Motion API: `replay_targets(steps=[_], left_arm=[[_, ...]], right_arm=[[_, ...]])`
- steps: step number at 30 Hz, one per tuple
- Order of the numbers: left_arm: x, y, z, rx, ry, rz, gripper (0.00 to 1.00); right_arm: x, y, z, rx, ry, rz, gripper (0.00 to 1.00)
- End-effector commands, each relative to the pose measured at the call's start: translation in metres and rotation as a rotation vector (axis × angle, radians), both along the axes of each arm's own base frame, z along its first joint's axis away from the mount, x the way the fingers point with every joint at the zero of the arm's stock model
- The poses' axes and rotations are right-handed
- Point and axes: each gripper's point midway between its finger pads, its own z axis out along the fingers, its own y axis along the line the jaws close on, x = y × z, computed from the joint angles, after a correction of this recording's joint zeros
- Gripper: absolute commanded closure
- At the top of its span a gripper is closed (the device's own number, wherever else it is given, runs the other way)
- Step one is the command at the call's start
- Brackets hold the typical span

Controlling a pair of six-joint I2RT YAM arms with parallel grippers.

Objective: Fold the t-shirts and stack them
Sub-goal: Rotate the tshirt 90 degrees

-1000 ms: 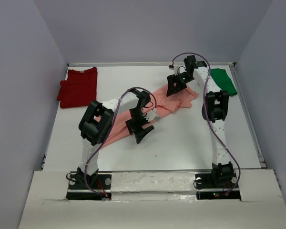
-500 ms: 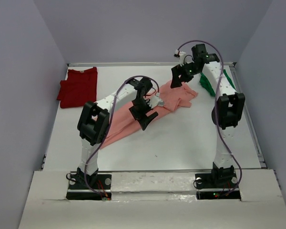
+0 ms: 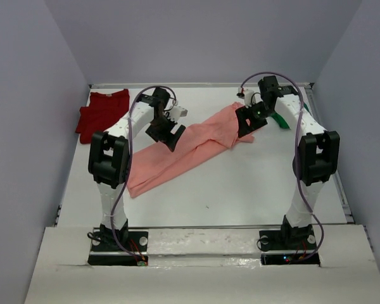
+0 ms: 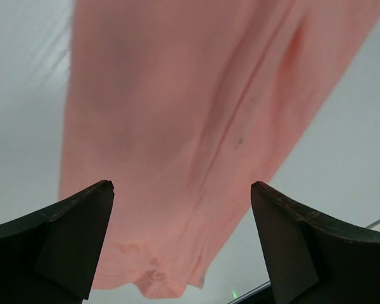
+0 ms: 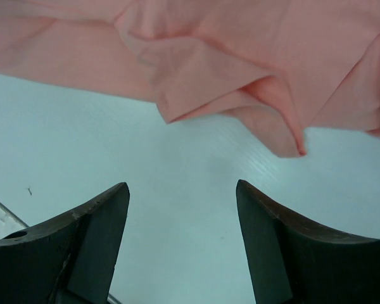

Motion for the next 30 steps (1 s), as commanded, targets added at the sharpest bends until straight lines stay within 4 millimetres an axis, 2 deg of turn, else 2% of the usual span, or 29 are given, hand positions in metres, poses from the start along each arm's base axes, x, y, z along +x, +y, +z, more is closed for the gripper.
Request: replay_targets(steps=[1,3,8,14,21,30], left_arm=[[0.014,0.027,0.014,-0.017,-0.060,0.116,0.01],[0.012,0.036,0.010,0.000,-0.065,0.129,0.01],[0.006,0.041,0.006,0.000,-0.058,0.131,0.01],[0.004,0.045,0.006,0.001,-0.073,0.132,0.01],[0.006,0.051,0.005,0.008,-0.081,0.144,0.01],[0.003,0.052,0.000,0.005,-0.071,0.142,0.01]], right_arm=[[-0.017,-0.002,-0.022,-0.006,0.095,-0.023,0.30],[-0.023,0.000,-0.034,0.007,0.144,-0.024,0.34],[-0.025,0.006,-0.053,0.027,0.222,-0.023,0.35],[-0.027,0.027,-0.075,0.047,0.301,0.022,0.36],[-0.025,0.048,-0.083,0.064,0.325,0.062,0.36],[-0.022,0.057,-0.085,0.053,0.331,0.082,0.38]])
